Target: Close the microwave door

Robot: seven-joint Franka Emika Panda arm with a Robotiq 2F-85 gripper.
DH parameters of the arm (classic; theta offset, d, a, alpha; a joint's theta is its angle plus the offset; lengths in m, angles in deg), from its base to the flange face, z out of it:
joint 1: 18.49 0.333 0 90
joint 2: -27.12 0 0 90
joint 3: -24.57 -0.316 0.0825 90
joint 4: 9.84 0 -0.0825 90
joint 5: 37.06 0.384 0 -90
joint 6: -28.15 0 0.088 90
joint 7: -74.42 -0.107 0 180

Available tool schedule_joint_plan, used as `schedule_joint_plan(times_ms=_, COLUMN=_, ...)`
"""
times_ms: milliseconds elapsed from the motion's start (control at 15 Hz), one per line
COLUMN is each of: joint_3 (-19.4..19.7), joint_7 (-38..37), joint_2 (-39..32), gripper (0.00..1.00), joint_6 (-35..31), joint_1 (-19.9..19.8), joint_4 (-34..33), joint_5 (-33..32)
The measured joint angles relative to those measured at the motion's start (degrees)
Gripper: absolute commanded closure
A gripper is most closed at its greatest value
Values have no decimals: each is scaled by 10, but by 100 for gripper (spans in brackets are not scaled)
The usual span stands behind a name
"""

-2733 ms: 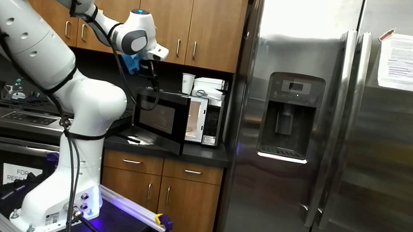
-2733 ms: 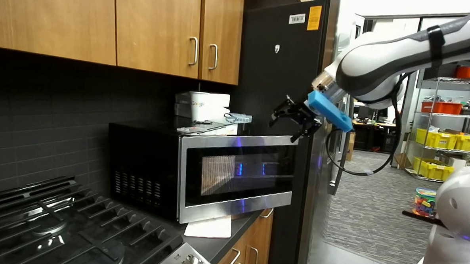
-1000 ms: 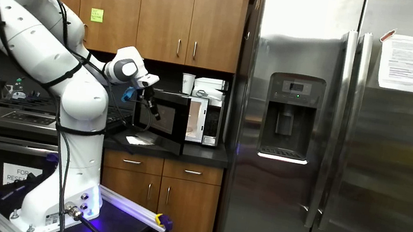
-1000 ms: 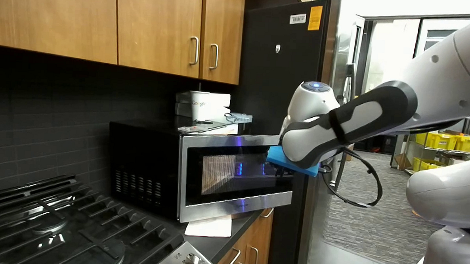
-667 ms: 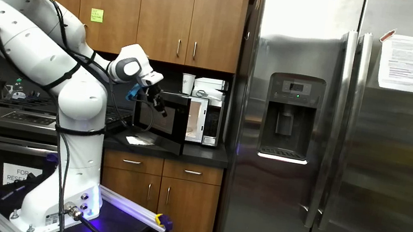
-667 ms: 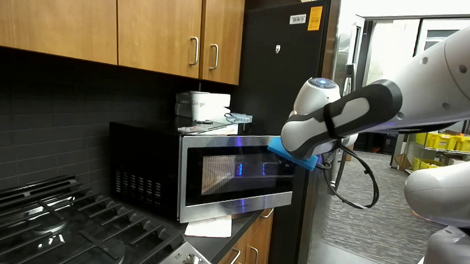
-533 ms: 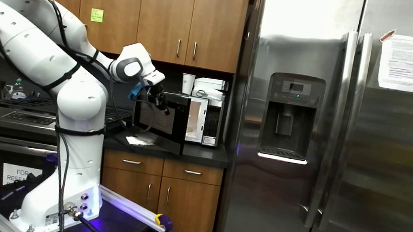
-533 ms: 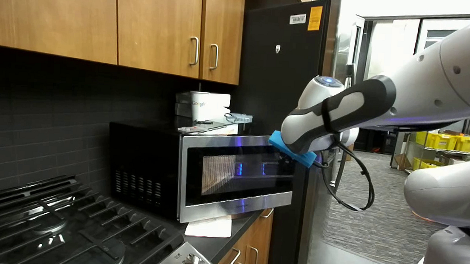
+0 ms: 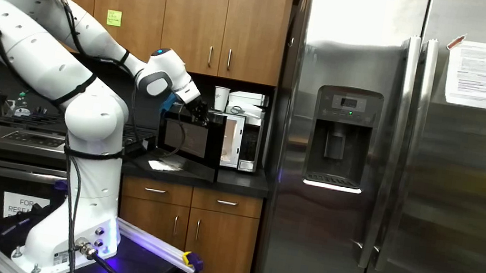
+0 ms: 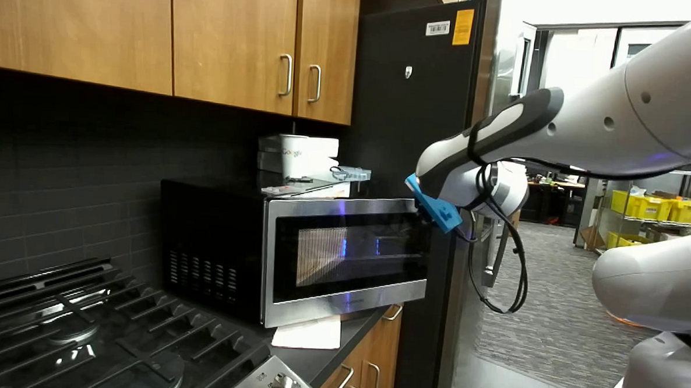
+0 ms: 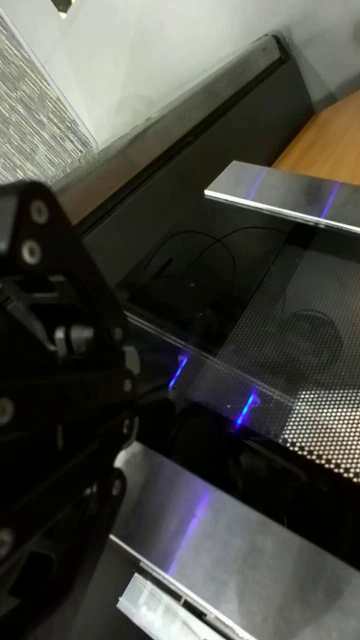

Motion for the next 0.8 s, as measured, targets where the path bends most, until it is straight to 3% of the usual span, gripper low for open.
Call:
schedule_joint_plan(times_ms=467, joint_3=55, joint_7=207, joint_2=-34, gripper=100, joint_6=-22, joint_1=46, joint_4=1, joint_5=214)
schedule_joint_plan(times_ms=800, joint_3=106, joint_7=398, joint_2=-32, gripper=100, joint_6=75, joint_1=67, joint_4=1, joint_5=373)
